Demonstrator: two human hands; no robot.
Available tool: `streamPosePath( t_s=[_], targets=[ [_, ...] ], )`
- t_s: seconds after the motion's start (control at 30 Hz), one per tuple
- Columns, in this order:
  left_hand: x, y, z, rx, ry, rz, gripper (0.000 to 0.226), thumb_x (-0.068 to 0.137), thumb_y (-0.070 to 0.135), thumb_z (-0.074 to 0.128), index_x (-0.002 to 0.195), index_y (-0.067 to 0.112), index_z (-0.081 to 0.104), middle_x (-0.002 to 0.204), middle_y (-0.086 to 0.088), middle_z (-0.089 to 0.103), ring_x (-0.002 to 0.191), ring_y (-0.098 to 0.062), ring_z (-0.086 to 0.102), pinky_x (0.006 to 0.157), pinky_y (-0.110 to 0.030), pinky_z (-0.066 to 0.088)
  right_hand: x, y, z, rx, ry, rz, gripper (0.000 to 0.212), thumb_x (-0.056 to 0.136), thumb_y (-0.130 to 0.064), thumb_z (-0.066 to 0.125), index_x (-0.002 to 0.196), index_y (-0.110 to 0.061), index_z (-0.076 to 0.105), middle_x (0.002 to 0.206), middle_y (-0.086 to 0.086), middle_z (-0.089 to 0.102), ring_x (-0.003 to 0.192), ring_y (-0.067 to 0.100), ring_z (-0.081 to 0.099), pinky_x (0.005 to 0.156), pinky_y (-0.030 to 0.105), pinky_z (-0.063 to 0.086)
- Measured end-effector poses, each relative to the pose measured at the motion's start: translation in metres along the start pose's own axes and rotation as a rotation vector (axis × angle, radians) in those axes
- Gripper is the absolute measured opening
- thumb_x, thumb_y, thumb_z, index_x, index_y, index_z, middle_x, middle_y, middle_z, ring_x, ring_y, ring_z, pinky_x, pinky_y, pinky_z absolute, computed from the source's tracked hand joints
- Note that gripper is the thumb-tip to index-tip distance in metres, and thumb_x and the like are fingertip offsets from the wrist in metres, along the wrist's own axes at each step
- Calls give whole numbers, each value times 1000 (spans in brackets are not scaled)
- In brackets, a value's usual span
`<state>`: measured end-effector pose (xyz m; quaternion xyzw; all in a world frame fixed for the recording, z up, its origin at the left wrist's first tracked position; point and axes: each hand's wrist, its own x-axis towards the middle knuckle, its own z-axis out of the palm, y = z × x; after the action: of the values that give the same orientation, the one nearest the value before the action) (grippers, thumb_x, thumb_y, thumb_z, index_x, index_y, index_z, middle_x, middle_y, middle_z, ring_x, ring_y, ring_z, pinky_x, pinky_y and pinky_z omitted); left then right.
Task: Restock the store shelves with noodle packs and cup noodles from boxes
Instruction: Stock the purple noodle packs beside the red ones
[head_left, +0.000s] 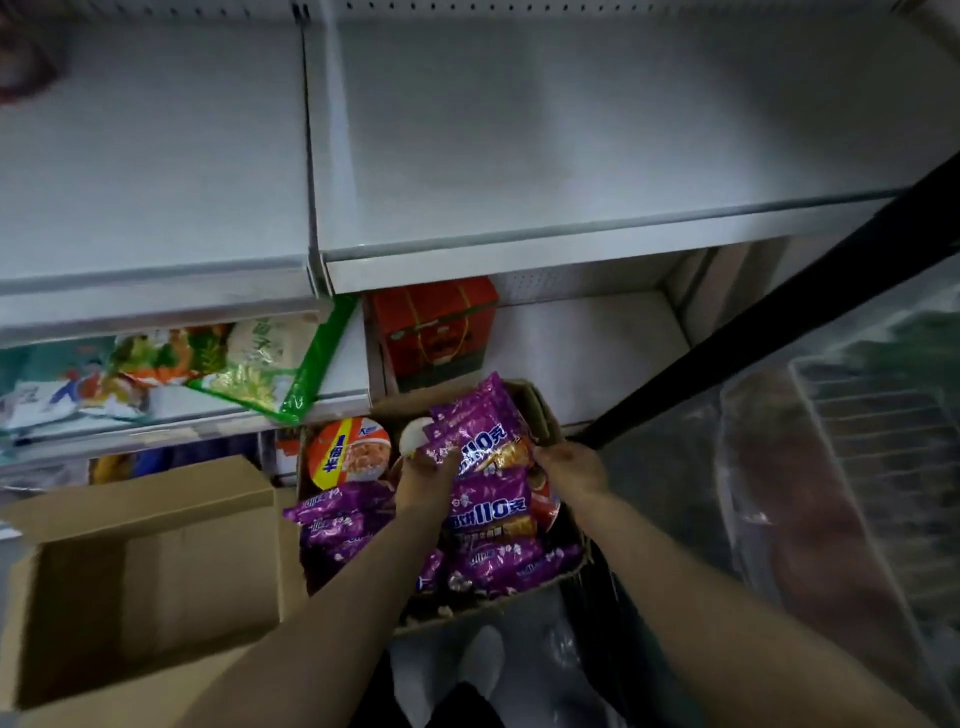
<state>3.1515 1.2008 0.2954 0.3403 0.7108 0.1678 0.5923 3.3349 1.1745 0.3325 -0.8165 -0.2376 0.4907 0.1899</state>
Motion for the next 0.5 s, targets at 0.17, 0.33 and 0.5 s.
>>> streamPosePath(
  t_s=[0.17,0.33,0.5],
  targets=[
    [43,-39,23,125,-80,-91,47,93,50,62,125,15,62,119,-10,66,105,-33,65,92,-47,55,40,38,18,-133,-21,60,30,96,-44,58,87,-17,68,90,1,70,79,14,64,71,27,48],
    [78,-77,35,69,-96,-119,47,92,44,68,131,22,55,124,-6,63,110,-31,63,95,-51,55,80,75,39,-106,-48,24,15,92,-48,61,106,-41,62,108,0,71,98,20,68,91,34,55],
    [101,-90,41,67,-63,-169,61,92,41,69,141,13,46,126,-9,57,119,-36,59,99,-49,52,106,94,58,-120,-107,113,49,86,-58,63,124,-28,62,119,-1,68,112,23,64,98,39,52]
  ],
)
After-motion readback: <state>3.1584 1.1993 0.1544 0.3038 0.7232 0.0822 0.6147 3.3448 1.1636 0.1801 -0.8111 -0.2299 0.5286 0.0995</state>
